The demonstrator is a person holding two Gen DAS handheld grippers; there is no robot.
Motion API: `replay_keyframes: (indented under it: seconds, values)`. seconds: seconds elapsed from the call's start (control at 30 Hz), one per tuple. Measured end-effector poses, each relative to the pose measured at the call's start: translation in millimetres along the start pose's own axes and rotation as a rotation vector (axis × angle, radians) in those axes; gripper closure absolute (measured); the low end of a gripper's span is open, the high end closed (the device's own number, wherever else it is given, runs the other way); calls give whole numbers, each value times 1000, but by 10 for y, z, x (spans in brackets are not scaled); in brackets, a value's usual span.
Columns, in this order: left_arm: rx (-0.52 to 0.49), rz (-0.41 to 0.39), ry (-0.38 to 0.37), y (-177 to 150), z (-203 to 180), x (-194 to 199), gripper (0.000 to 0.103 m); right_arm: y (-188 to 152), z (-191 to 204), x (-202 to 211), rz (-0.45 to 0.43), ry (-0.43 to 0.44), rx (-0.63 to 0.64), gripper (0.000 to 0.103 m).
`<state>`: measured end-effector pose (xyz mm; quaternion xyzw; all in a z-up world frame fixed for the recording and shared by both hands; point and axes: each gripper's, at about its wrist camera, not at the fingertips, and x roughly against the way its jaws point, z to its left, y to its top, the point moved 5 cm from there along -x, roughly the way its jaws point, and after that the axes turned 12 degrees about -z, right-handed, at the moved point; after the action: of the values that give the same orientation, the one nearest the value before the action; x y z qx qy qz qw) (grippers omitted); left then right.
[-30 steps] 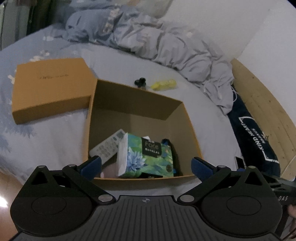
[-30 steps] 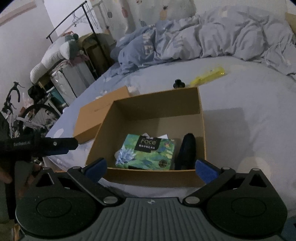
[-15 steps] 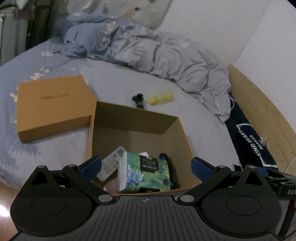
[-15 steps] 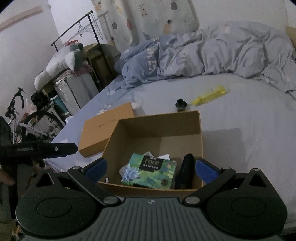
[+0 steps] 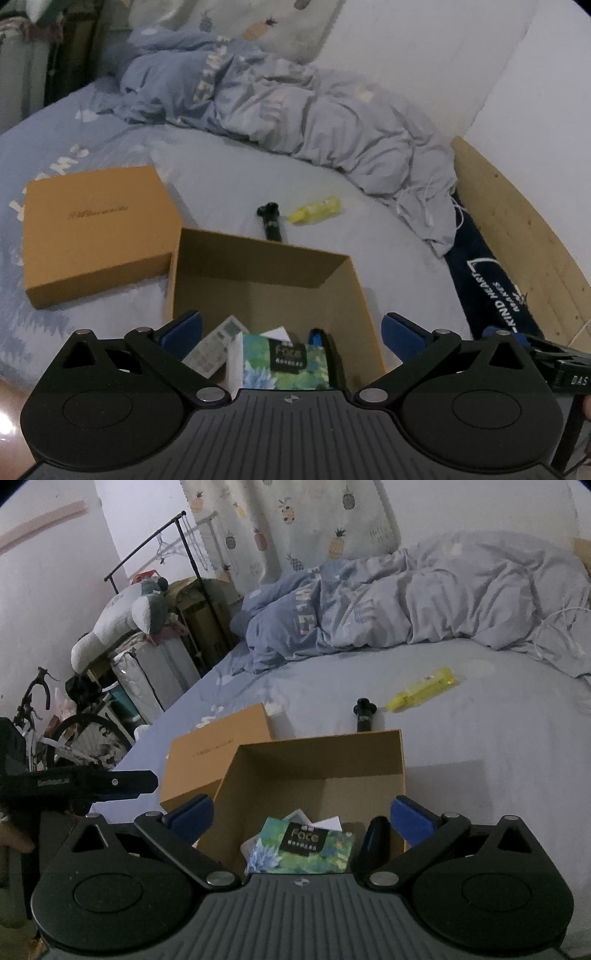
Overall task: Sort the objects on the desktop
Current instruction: 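Withdraw the left tool from the box toward the black tripod stick, then close the left tool's fingers around the black tripod stick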
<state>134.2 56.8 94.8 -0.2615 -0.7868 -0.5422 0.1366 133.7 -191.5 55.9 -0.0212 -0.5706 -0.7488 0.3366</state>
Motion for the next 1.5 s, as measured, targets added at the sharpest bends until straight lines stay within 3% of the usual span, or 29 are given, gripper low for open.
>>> replay_keyframes:
  seconds: [0.43,0.8,0.97,1.17,1.27,1.5]
  values:
    - [14,-38,-18,592,-40,-292,0,524,3,-305,-39,38,0,0]
    - [14,-122,-40,1275,-124,-479,0,1147,125,-579,-163,56,60,0]
    - [-34,-156,-14,1597,-195,-707,0,1367,173,-804,-194,77,98,0]
    - [-23,-150,-5,1785,-129,-1153,0,1496,168,-1205,-212,86,146,0]
    - [-7,-128,4,1772,-59,-1450,0,1514,111,-1457,-194,62,184,0]
    - [35,-58,23,1629,134,-2208,0,1302,-48,-2163,-32,9,245,0]
